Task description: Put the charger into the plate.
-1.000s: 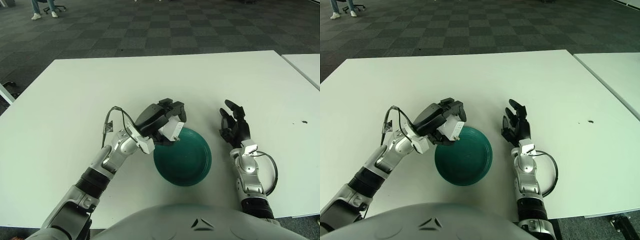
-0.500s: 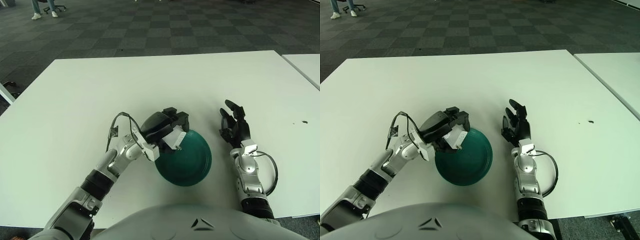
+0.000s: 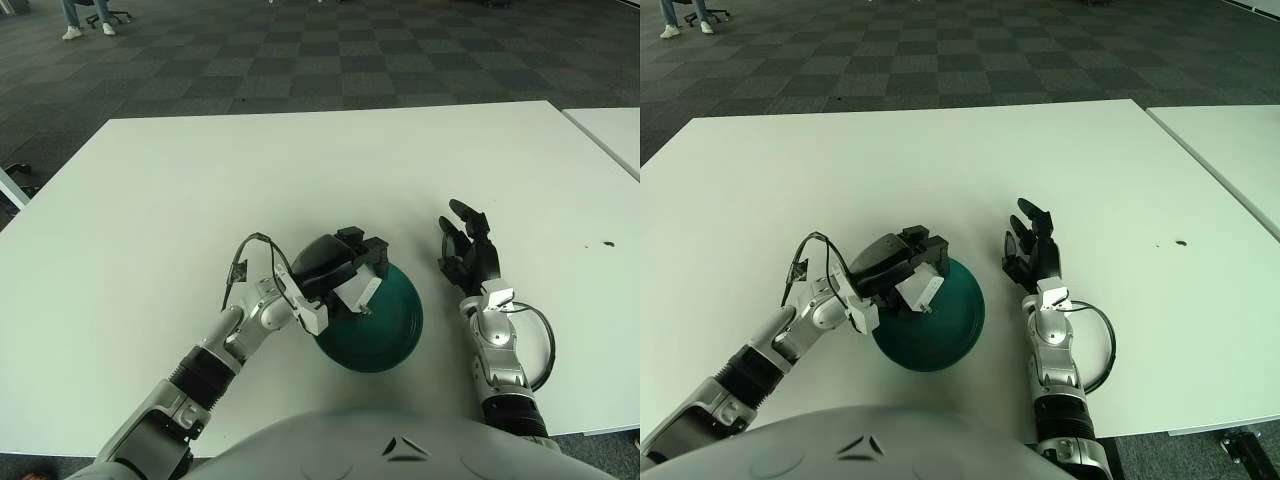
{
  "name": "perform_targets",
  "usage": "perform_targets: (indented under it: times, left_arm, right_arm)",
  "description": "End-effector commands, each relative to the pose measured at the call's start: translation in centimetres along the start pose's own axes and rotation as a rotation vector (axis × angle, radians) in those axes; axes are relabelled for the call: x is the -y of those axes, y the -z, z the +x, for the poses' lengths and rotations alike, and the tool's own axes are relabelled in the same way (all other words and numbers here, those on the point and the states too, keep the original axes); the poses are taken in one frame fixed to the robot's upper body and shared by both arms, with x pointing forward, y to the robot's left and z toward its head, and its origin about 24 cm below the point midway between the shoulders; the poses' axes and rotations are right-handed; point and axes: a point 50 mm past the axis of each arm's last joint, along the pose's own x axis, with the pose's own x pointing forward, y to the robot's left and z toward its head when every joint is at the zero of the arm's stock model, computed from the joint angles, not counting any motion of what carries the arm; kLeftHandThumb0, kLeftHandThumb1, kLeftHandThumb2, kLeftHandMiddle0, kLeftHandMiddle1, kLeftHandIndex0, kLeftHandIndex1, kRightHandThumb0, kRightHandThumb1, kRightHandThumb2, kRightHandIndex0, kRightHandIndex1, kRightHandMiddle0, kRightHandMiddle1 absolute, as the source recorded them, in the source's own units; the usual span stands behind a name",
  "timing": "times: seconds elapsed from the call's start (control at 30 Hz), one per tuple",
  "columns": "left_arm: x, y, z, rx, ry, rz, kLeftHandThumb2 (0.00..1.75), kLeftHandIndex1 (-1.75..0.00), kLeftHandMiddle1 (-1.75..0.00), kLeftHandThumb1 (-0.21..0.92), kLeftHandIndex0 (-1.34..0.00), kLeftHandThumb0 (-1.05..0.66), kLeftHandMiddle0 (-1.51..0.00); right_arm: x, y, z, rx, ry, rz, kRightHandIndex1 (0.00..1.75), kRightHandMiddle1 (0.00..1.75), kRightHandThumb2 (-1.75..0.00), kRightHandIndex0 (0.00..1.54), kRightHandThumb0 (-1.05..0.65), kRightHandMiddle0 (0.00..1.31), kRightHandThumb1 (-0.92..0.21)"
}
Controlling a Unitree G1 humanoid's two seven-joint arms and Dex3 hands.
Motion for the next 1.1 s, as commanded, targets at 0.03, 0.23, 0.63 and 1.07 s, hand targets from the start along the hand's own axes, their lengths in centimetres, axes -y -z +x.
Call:
perform_targets:
  times: [0.03, 0.23, 0.63, 1.07]
  left_arm:
    - [-0.4, 0.1, 0.0, -0.010, 0.028, 0.087, 0.87, -1.72, -1.72, 0.65, -0.39, -0.40, -0.67]
    - [-0.7, 0.2, 0.1, -0.037, 0.083, 0.176, 0.64, -1.30, -0.87, 0.89, -0.25, -0.84, -0.35]
    - [-1.2, 0.1, 0.1, -0.051, 0.168, 0.187, 0.76, -1.03, -0.13, 0.92, -0.05, -1.04, -0.34]
    - [-1.6, 0.1, -0.2, -0.083, 0.382, 0.283, 0.82, -0.46, -0.01, 0.92, 0.00, -1.05, -0.14]
  right_arm:
    - [0.0, 1.9, -1.4, -0.104, 0.005, -0.006, 0.01, 0.74, -0.71, 0.44, -0.77, 0.00, -0.92]
    - [-0.1, 2.0, -1.3, -0.111, 0.015, 0.014, 0.01, 0.75, -0.67, 0.44, -0.79, 0.00, -0.92]
    - [-0.3, 1.9, -1.2, -0.115, 0.006, 0.053, 0.00, 0.73, -0.65, 0.42, -0.77, 0.00, -0.92]
    - [-0.4, 1.7, -1.1, -0.112, 0.011, 0.034, 0.00, 0.72, -0.68, 0.41, -0.77, 0.00, -0.92]
